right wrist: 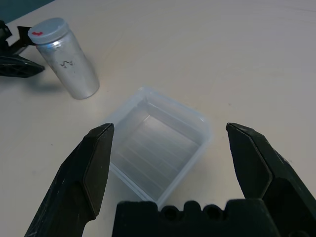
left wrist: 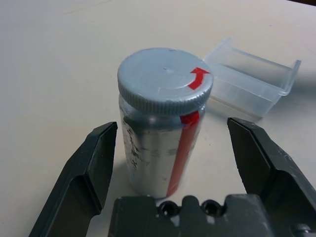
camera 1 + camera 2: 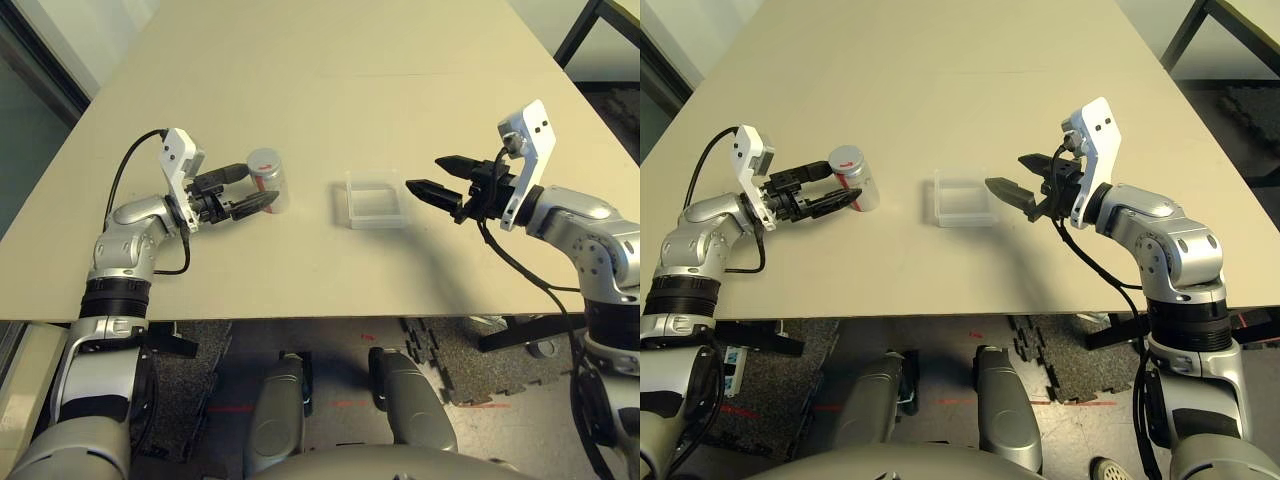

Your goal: Pour the medicine from the bottle into the box.

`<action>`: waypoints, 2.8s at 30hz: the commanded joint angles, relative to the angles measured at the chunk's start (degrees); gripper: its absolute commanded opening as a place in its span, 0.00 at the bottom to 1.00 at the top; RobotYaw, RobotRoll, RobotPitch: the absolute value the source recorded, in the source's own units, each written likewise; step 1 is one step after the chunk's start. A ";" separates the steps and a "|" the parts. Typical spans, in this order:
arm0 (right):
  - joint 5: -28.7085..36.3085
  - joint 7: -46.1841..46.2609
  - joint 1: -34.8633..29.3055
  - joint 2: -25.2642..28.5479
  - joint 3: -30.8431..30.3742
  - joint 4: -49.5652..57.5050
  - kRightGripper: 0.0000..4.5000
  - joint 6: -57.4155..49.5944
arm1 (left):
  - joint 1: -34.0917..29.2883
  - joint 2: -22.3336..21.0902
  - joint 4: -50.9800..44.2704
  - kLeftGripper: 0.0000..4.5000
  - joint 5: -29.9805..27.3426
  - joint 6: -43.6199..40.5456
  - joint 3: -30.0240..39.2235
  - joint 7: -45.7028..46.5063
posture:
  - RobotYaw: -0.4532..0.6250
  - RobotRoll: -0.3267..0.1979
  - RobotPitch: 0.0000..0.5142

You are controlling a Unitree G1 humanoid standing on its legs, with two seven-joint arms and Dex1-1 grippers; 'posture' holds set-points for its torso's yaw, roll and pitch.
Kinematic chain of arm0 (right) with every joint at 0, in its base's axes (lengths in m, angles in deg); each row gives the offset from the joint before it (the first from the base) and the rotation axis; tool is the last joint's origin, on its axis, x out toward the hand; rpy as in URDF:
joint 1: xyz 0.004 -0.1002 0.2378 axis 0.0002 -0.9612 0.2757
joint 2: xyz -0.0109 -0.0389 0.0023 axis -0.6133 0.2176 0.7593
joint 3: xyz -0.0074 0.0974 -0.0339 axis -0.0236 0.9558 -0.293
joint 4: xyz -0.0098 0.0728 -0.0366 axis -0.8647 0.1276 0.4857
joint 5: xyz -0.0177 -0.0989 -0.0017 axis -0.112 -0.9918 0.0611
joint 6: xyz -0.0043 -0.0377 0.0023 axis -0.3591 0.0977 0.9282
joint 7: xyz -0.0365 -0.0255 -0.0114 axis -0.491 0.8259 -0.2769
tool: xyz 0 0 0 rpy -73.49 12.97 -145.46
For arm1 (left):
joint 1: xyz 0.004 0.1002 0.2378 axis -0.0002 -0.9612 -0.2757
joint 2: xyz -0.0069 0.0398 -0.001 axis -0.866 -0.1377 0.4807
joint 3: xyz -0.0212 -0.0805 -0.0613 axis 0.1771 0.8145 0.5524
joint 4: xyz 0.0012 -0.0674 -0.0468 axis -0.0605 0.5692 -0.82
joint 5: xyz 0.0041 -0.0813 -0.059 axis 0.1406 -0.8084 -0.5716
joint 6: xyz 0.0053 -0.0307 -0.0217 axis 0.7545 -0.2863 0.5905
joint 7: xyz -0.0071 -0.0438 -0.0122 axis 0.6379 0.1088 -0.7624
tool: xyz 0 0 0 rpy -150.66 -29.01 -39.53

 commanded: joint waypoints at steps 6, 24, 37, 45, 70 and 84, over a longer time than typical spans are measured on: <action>0.31 0.84 -0.18 -1.14 -0.44 1.06 1.00 -0.08 | 1.90 2.76 6.06 0.99 2.86 6.23 -0.98 0.82 | 0.29 0.62 0.36; 0.27 1.37 0.10 -1.66 0.00 1.01 1.00 0.40 | 5.59 6.61 17.66 0.62 6.18 17.06 -1.04 2.18 | 0.28 0.62 0.34; -0.60 2.28 2.28 -2.87 -1.73 1.25 1.00 1.16 | 7.82 7.21 14.85 0.62 5.68 16.18 -2.87 -2.45 | 0.29 0.62 0.34; -1.06 5.85 10.48 -8.23 -8.16 4.06 1.00 -1.77 | 12.52 9.44 12.07 0.62 5.64 13.39 -5.03 -4.99 | 0.29 0.62 0.31; -9.51 2.59 16.55 -11.27 -14.99 -0.94 1.00 5.48 | 17.53 14.34 13.26 0.62 6.39 12.19 -7.89 -8.65 | 0.27 0.62 0.29; -10.55 1.85 16.71 -12.22 -15.23 -1.28 0.58 7.17 | 17.15 14.80 10.53 0.62 6.03 10.22 -8.33 -8.26 | 0.28 0.62 0.28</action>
